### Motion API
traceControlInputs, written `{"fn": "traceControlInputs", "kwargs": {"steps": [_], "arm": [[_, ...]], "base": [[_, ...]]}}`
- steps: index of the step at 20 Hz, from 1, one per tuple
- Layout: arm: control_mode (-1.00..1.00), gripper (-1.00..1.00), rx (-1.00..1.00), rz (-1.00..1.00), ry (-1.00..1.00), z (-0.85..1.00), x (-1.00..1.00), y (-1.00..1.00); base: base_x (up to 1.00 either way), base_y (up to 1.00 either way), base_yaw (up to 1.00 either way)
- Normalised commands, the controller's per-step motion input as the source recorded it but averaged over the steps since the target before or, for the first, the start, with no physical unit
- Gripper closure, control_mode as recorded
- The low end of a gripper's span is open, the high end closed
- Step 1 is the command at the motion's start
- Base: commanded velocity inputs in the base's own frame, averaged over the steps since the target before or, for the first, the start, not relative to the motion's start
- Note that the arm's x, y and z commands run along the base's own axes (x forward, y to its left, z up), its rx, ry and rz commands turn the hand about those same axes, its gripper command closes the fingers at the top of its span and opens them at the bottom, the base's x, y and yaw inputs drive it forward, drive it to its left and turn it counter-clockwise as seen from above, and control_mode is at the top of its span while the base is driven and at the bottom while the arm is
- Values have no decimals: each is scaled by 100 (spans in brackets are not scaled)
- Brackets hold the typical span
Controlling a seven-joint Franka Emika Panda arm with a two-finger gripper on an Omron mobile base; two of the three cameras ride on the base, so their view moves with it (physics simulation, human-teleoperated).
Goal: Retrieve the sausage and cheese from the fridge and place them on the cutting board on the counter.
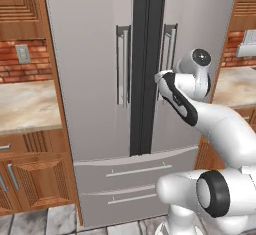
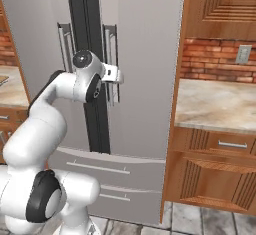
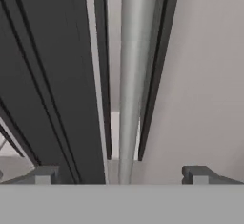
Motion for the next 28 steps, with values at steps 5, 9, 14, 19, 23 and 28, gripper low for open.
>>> {"fn": "traceControlInputs", "kwargs": {"steps": [5,9,14,19,23,28], "arm": [[-100,-100,3,0,7,0,71,-28],[-100,-100,2,0,0,0,57,-6],[-100,-100,0,0,-4,-11,43,2],[-100,-100,0,0,-12,-2,13,15],[-100,-100,0,0,-31,-25,1,33],[-100,-100,0,-1,-43,-50,0,55]], "base": [[0,0,0],[0,0,0],[0,0,0],[0,0,0],[0,0,0],[0,0,0]]}}
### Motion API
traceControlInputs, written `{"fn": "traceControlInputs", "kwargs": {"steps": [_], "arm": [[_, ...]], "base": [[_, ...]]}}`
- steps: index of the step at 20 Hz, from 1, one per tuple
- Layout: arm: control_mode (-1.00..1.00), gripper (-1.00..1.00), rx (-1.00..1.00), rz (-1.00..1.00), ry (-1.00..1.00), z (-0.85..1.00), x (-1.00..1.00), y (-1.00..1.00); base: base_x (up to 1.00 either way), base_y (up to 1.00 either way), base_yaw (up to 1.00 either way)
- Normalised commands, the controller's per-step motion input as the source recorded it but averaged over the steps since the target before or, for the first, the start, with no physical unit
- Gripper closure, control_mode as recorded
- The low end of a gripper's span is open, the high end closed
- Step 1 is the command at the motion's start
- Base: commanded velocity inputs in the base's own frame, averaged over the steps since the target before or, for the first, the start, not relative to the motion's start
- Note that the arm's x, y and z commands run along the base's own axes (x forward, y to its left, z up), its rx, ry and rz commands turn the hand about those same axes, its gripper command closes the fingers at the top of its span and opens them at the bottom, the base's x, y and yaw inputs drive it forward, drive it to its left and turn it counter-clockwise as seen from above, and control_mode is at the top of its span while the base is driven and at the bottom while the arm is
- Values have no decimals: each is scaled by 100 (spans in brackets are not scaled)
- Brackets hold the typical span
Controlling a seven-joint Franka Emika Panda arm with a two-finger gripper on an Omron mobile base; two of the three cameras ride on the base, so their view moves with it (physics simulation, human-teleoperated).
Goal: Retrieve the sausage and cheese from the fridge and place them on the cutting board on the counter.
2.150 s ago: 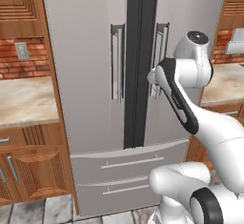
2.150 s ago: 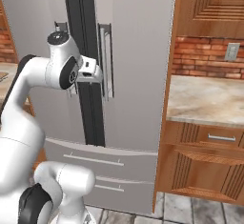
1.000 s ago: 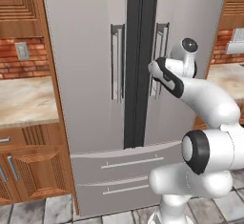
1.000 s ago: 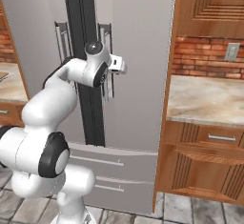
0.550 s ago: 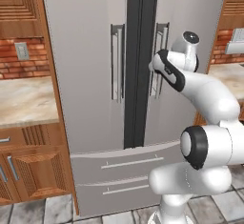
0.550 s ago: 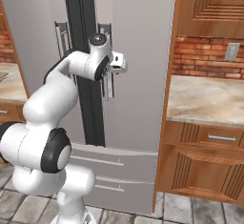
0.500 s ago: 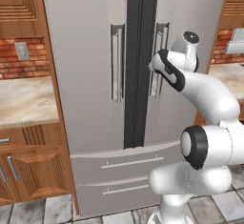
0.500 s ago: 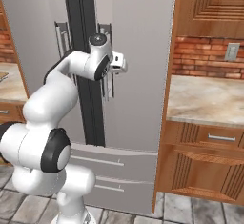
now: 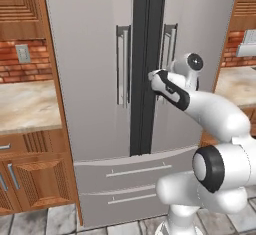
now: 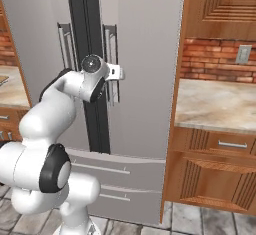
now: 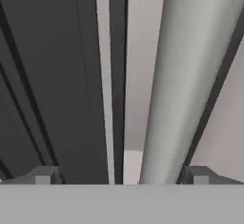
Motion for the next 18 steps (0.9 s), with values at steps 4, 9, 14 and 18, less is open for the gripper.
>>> {"fn": "traceControlInputs", "kwargs": {"steps": [4,9,14,18], "arm": [[-100,-100,3,-2,-12,-7,66,15],[-100,-100,9,0,16,4,100,-64],[-100,100,6,3,26,0,100,-62],[-100,100,0,11,15,-1,46,-3]], "base": [[0,0,0],[0,0,0],[0,0,0],[0,0,0]]}}
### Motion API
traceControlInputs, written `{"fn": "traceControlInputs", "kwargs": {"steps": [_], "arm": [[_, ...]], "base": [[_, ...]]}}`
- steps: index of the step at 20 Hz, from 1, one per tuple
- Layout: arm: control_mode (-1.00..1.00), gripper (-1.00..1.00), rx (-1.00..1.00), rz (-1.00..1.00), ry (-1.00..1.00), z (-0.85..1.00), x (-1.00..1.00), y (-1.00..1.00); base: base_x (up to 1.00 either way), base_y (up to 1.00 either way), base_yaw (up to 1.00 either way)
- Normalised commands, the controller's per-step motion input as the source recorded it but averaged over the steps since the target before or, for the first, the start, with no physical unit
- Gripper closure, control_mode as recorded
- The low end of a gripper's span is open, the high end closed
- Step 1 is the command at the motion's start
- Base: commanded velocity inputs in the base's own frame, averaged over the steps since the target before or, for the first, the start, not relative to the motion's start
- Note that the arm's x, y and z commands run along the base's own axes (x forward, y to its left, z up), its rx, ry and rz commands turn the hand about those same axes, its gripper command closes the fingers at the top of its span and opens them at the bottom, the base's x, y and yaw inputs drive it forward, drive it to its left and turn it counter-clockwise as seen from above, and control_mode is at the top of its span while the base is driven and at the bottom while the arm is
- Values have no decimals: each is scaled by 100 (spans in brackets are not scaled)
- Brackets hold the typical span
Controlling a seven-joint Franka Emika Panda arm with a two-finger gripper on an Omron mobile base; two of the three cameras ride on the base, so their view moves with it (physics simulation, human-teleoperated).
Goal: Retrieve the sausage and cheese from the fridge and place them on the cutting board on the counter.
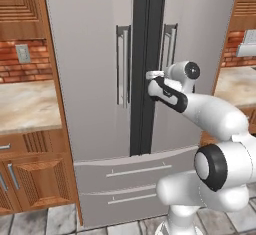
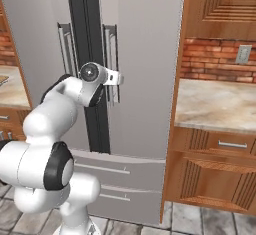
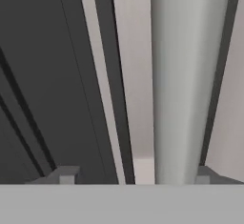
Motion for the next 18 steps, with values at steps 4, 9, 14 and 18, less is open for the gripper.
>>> {"fn": "traceControlInputs", "kwargs": {"steps": [4,9,14,18], "arm": [[-100,100,0,0,0,-5,-19,-4],[-100,100,0,0,0,-13,-60,-44],[-100,100,0,0,0,0,-83,-94],[-100,100,0,-1,0,0,-90,-100]], "base": [[0,0,0],[0,0,0],[0,0,0],[0,0,0]]}}
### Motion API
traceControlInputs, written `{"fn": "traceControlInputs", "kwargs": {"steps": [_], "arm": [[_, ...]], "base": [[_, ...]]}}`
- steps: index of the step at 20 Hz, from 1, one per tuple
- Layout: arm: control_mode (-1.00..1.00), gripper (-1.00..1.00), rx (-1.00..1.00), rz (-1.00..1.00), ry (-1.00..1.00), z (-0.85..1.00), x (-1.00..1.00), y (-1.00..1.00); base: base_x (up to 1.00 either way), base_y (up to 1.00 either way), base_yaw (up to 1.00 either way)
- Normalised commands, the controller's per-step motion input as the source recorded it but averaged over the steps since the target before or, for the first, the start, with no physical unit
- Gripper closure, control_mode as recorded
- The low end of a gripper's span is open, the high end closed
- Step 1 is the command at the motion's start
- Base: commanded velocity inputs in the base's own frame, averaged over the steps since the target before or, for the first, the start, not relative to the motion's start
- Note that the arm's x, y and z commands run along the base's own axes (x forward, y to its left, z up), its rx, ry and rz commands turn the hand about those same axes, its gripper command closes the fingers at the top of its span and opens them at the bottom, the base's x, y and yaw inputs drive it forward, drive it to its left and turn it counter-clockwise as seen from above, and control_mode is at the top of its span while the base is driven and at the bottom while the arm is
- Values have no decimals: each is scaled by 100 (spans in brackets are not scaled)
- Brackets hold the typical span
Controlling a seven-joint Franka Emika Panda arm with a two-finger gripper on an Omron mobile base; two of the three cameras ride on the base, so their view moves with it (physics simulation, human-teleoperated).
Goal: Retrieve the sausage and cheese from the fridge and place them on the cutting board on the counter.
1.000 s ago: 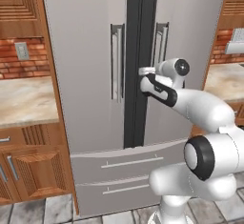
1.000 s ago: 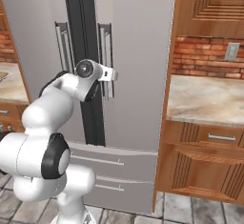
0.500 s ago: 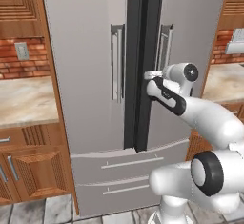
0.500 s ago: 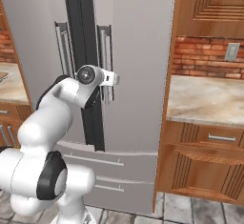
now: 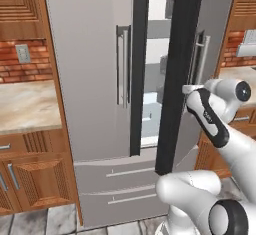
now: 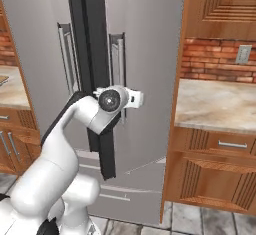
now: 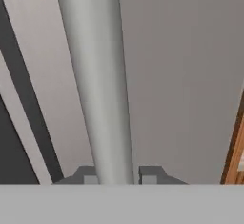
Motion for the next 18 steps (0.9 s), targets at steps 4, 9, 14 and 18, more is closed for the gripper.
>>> {"fn": "traceControlInputs", "kwargs": {"steps": [4,9,14,18], "arm": [[-100,100,0,0,0,-1,-68,-100],[-100,100,0,0,2,0,-31,-100],[-100,100,0,0,10,0,-8,-88],[-100,-100,0,14,20,-8,30,-31]], "base": [[0,0,0],[0,0,0],[0,0,0],[0,0,0]]}}
